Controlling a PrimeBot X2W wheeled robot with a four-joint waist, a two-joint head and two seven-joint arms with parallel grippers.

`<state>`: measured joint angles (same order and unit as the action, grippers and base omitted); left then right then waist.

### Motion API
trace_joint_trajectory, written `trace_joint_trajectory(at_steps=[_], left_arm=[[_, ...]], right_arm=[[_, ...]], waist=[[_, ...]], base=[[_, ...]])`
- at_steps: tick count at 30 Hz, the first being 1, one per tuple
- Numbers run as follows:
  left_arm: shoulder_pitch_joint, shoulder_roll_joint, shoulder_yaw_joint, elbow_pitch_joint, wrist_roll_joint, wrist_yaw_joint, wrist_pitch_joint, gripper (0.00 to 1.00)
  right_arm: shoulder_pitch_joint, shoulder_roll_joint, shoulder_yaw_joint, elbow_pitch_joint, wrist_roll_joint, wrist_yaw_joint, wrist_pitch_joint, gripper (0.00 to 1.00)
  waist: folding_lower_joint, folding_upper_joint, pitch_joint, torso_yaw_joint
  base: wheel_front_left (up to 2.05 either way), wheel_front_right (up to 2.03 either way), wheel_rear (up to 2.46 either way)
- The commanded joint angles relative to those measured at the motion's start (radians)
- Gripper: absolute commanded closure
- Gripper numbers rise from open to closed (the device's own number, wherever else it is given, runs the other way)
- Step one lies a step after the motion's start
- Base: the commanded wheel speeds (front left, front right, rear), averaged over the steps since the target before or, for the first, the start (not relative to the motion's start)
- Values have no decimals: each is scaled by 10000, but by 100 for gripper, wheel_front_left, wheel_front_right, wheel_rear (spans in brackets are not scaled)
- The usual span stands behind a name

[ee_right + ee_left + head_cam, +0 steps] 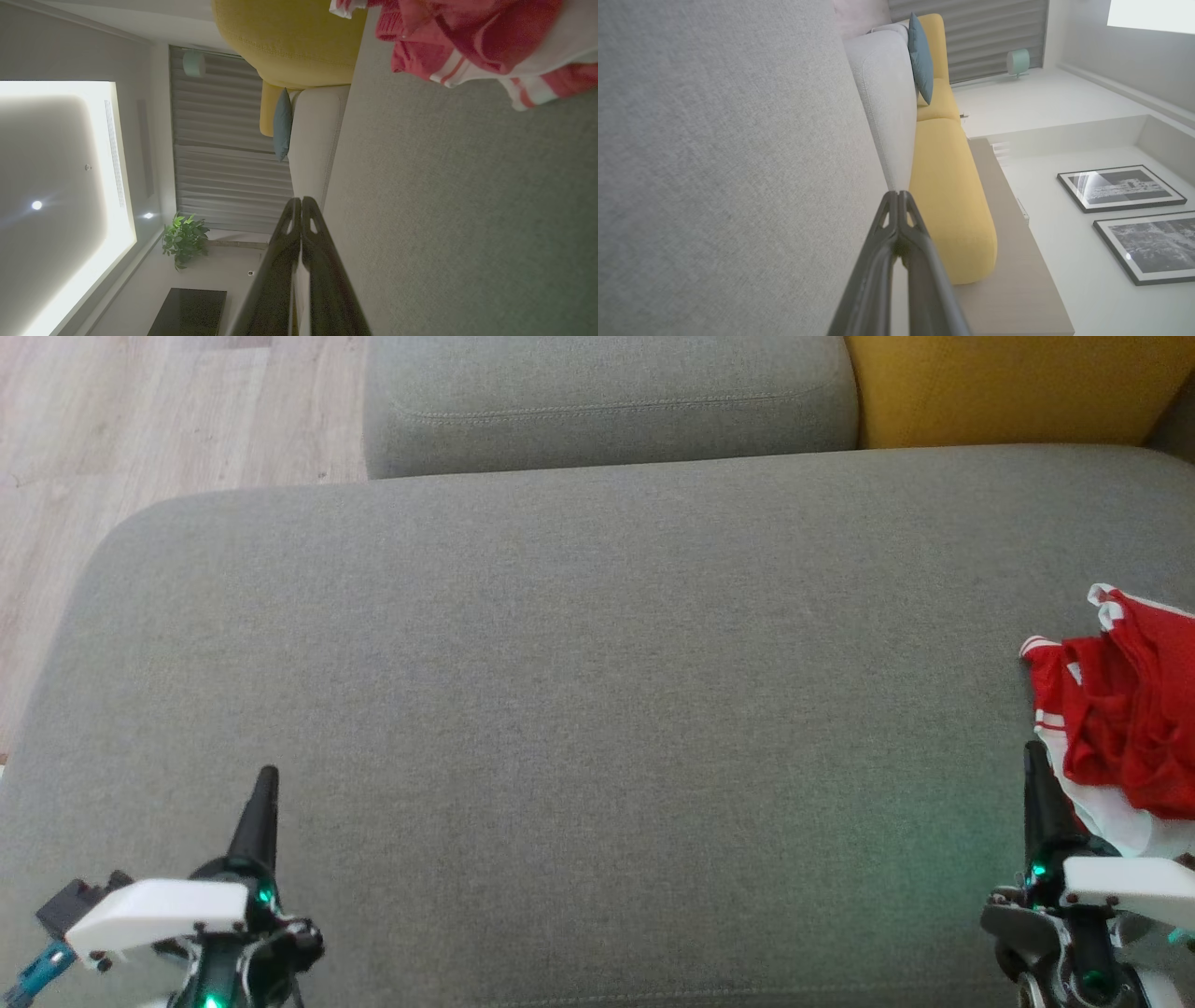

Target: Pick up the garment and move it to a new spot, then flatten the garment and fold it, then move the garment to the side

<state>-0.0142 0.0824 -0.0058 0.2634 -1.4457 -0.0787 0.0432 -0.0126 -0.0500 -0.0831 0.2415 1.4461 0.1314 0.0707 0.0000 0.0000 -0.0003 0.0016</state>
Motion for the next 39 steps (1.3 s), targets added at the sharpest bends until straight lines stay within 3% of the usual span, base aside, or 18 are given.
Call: trace_joint_trajectory(at_steps=[1,15,39], left_arm=[[-704,40,475,-270,-333,-153,94,100],[-914,-119,917,-193,-1861,-520,476,100],[-920,-170,990,-190,-1801,-520,534,100]], right_arm=[[-658,-232,113,-251,360,-7,52,100],[-925,-225,0,14,1881,-7,179,100],[-932,-169,-79,20,1815,-7,242,100]], waist=[[0,0,4,-1],[0,0,35,-15],[0,0,34,-15]], base=[[0,0,0],[0,0,0],[0,0,0]])
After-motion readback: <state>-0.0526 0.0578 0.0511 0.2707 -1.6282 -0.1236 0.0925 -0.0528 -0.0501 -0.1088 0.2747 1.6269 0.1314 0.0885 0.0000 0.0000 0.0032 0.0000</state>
